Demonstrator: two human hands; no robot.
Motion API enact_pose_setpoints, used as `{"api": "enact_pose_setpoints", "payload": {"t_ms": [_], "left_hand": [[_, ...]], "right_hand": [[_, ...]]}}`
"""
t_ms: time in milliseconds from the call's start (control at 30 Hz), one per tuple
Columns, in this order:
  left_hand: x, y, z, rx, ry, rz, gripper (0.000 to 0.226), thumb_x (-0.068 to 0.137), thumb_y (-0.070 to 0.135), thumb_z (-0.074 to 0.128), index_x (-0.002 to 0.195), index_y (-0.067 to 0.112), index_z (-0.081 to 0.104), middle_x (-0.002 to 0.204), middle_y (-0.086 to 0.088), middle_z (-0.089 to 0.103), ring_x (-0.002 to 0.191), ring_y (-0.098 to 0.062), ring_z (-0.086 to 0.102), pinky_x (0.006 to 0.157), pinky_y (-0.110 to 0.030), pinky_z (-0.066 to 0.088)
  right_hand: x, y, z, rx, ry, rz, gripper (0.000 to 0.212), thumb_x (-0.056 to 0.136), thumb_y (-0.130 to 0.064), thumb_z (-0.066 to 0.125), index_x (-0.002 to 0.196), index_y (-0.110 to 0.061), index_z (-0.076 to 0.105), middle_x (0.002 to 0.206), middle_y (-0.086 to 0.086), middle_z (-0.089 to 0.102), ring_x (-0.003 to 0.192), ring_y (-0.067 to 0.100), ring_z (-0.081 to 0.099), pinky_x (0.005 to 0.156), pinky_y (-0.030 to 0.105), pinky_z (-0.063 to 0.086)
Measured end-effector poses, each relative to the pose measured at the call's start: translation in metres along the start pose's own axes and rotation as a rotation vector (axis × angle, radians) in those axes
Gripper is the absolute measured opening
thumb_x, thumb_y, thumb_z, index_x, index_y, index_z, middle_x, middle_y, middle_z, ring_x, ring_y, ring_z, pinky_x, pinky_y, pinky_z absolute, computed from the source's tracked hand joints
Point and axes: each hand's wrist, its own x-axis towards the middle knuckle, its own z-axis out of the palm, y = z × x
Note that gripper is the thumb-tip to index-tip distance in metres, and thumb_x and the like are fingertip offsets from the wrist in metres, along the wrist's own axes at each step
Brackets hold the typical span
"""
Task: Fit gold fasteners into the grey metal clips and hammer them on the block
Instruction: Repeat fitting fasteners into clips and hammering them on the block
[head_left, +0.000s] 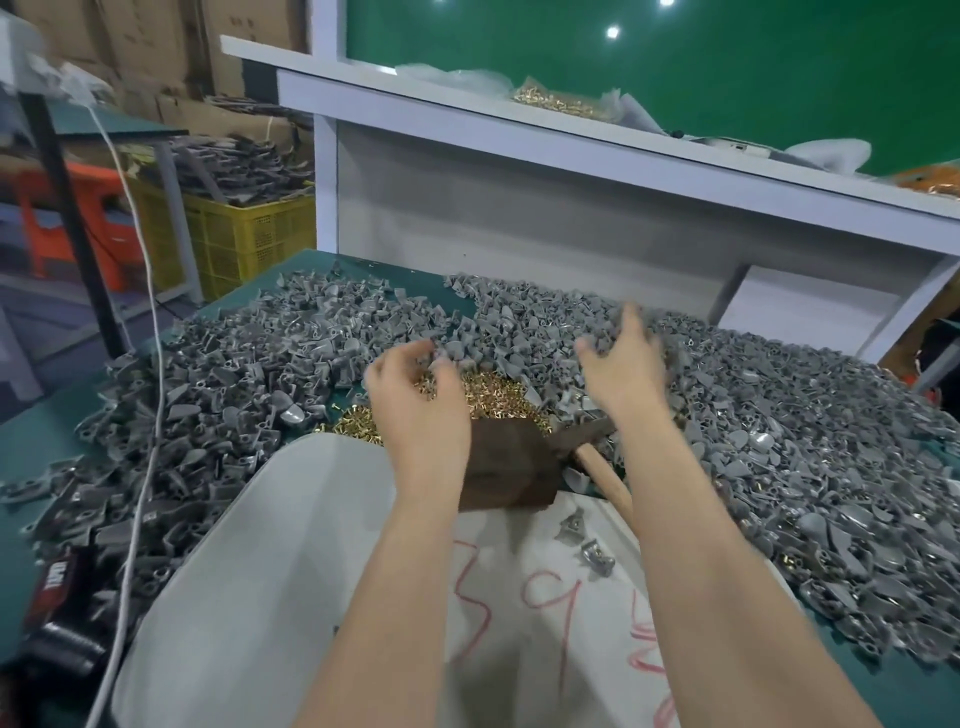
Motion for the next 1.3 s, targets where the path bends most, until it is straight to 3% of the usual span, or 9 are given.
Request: {"api": "enact_pose_setpoints", "payload": {"t_ms": [67, 200, 333, 533, 867, 967, 1067, 1200, 1300], "left_hand": [[0.007, -0.003, -0.006, -0.207, 0.156, -0.103, 0.020, 0.092, 0.011, 0.051, 0.096, 0.031, 0.053, 0.121, -0.005, 0.051, 0.093, -0.005, 0.055, 0.084, -0.020, 0.046], [0.021, -0.009, -0.015, -0.458, 0.402, -0.269, 0.021, 0.091, 0.005, 0.046, 0.103, 0.020, 0.054, 0.110, -0.003, 0.054, 0.074, 0.006, 0.054, 0.057, -0.003, 0.040], [0.029, -0.014, -0.022, -0.538, 0.503, -0.290, 0.021, 0.091, 0.002, 0.044, 0.102, 0.018, 0.051, 0.096, 0.004, 0.052, 0.057, 0.016, 0.053, 0.050, -0.002, 0.037], [0.030, -0.018, -0.021, -0.562, 0.525, -0.315, 0.023, 0.091, 0.003, 0.043, 0.106, 0.017, 0.053, 0.089, 0.009, 0.049, 0.048, 0.020, 0.047, 0.046, 0.000, 0.033], [0.025, -0.012, -0.020, -0.522, 0.484, -0.268, 0.023, 0.091, 0.000, 0.043, 0.105, 0.017, 0.051, 0.121, -0.008, 0.048, 0.069, 0.013, 0.057, 0.053, 0.001, 0.037], [0.025, -0.014, -0.019, -0.396, 0.376, -0.212, 0.028, 0.088, 0.001, 0.049, 0.107, 0.022, 0.053, 0.127, -0.006, 0.050, 0.083, -0.003, 0.053, 0.062, -0.005, 0.041], [0.020, -0.014, -0.012, -0.206, 0.130, -0.116, 0.035, 0.089, 0.003, 0.053, 0.116, 0.025, 0.058, 0.125, 0.002, 0.053, 0.086, 0.002, 0.055, 0.076, -0.010, 0.041], [0.009, -0.007, -0.004, -0.038, -0.242, 0.055, 0.024, 0.091, 0.007, 0.059, 0.113, 0.014, 0.065, 0.107, 0.001, 0.067, 0.094, -0.003, 0.061, 0.083, -0.011, 0.046], [0.005, -0.006, -0.001, 0.042, -0.339, 0.096, 0.018, 0.090, 0.015, 0.063, 0.108, 0.012, 0.066, 0.102, 0.000, 0.069, 0.099, -0.010, 0.063, 0.088, -0.021, 0.048]], "right_hand": [[-0.006, -0.017, 0.026, -0.140, -0.132, -0.131, 0.069, 0.095, -0.032, 0.052, 0.150, -0.034, 0.011, 0.157, 0.014, 0.014, 0.142, 0.034, 0.022, 0.115, 0.048, 0.023], [-0.038, -0.062, 0.087, -0.123, -0.427, -0.568, 0.034, 0.095, -0.018, 0.052, 0.129, -0.021, 0.057, 0.130, 0.002, 0.060, 0.114, 0.019, 0.058, 0.095, 0.029, 0.043], [-0.047, -0.092, 0.134, -0.302, -0.568, -0.604, 0.031, 0.092, -0.008, 0.051, 0.116, -0.022, 0.064, 0.122, 0.006, 0.062, 0.104, 0.025, 0.059, 0.092, 0.036, 0.049], [-0.040, -0.098, 0.152, -0.454, -0.471, -0.631, 0.021, 0.088, -0.004, 0.050, 0.105, -0.004, 0.063, 0.113, 0.013, 0.059, 0.099, 0.029, 0.057, 0.085, 0.036, 0.047], [-0.036, -0.095, 0.147, -0.334, -0.488, -0.559, 0.018, 0.089, -0.004, 0.052, 0.101, -0.005, 0.065, 0.102, 0.012, 0.066, 0.089, 0.025, 0.060, 0.078, 0.033, 0.050], [-0.030, -0.090, 0.119, -0.030, -0.440, -0.431, 0.010, 0.091, -0.009, 0.055, 0.093, -0.008, 0.065, 0.101, 0.003, 0.065, 0.089, 0.015, 0.058, 0.084, 0.030, 0.048], [-0.025, -0.074, 0.067, 0.224, -0.470, -0.367, 0.007, 0.090, -0.015, 0.061, 0.084, -0.017, 0.063, 0.087, 0.001, 0.066, 0.081, 0.014, 0.060, 0.083, 0.034, 0.052], [-0.028, -0.046, 0.012, 0.376, -0.569, -0.363, 0.010, 0.089, -0.014, 0.063, 0.081, -0.018, 0.065, 0.072, -0.004, 0.067, 0.060, 0.000, 0.059, 0.063, 0.018, 0.051], [-0.031, -0.032, 0.002, 0.460, -0.613, -0.316, 0.006, 0.089, -0.015, 0.063, 0.084, -0.017, 0.064, 0.068, -0.006, 0.068, 0.061, 0.001, 0.060, 0.064, 0.018, 0.050]]}}
